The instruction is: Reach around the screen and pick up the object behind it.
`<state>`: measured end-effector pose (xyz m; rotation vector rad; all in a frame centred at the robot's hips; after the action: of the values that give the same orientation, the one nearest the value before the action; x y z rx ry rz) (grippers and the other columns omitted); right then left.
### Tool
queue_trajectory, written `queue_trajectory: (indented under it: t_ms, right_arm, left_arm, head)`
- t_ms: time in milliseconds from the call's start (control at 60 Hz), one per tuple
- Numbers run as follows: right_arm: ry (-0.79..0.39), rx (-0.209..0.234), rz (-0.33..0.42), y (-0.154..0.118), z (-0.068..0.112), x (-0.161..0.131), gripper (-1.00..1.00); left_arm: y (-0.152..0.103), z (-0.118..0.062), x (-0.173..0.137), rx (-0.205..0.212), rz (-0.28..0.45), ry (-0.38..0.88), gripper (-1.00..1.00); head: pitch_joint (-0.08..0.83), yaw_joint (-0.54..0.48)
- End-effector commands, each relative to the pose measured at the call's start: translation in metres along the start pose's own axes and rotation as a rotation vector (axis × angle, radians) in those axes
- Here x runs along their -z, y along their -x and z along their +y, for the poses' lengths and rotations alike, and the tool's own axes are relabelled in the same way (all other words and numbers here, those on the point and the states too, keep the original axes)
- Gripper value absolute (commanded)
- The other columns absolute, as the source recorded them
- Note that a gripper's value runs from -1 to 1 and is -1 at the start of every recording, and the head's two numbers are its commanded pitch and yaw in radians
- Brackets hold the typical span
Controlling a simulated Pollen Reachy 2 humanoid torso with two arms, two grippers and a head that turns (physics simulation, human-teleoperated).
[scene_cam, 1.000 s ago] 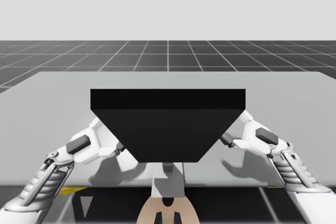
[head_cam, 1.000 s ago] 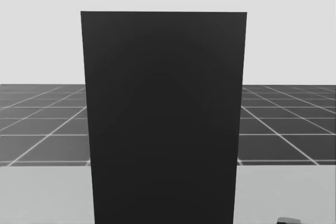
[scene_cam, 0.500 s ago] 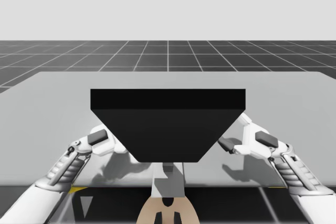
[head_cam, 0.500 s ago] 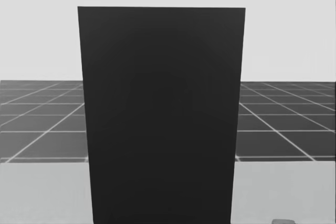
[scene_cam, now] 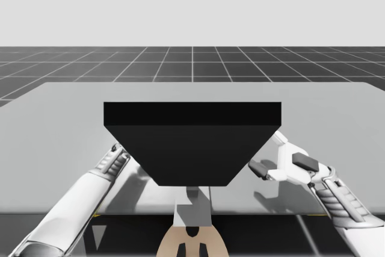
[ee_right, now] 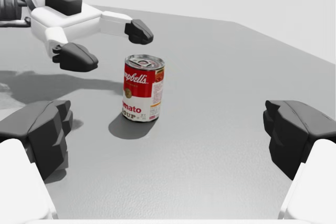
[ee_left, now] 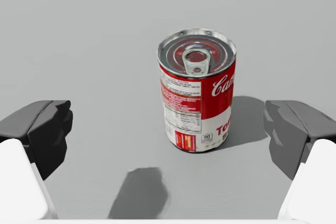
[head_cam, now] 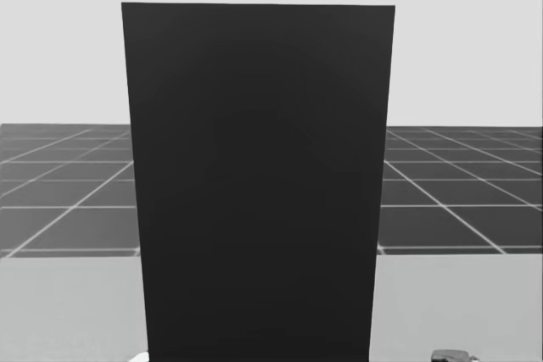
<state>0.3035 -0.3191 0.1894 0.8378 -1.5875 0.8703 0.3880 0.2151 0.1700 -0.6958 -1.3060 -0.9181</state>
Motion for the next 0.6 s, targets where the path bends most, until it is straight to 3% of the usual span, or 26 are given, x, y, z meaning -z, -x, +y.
queue_trajectory:
  t_ms: [17, 350, 600]
  right_arm:
    - [-0.005, -0.01, 0.002, 0.0, 0.002, 0.0, -1.0]
    - [-0.007, -0.023, 0.003, -0.001, 0.004, -0.001, -1.0]
    - [-0.012, -0.029, 0.006, -0.002, 0.005, 0.0, -1.0]
  left_arm:
    - [0.009, 0.012, 0.03, -0.026, 0.027, 0.011, -1.0]
    - [0.021, 0.011, 0.083, -0.039, 0.067, 0.04, -1.0]
    - [0.028, 0.007, 0.098, -0.045, 0.082, 0.044, -1.0]
  head:
    - [0.064, -0.03]
    - [0.084, -0.05]
    - [0.095, -0.05]
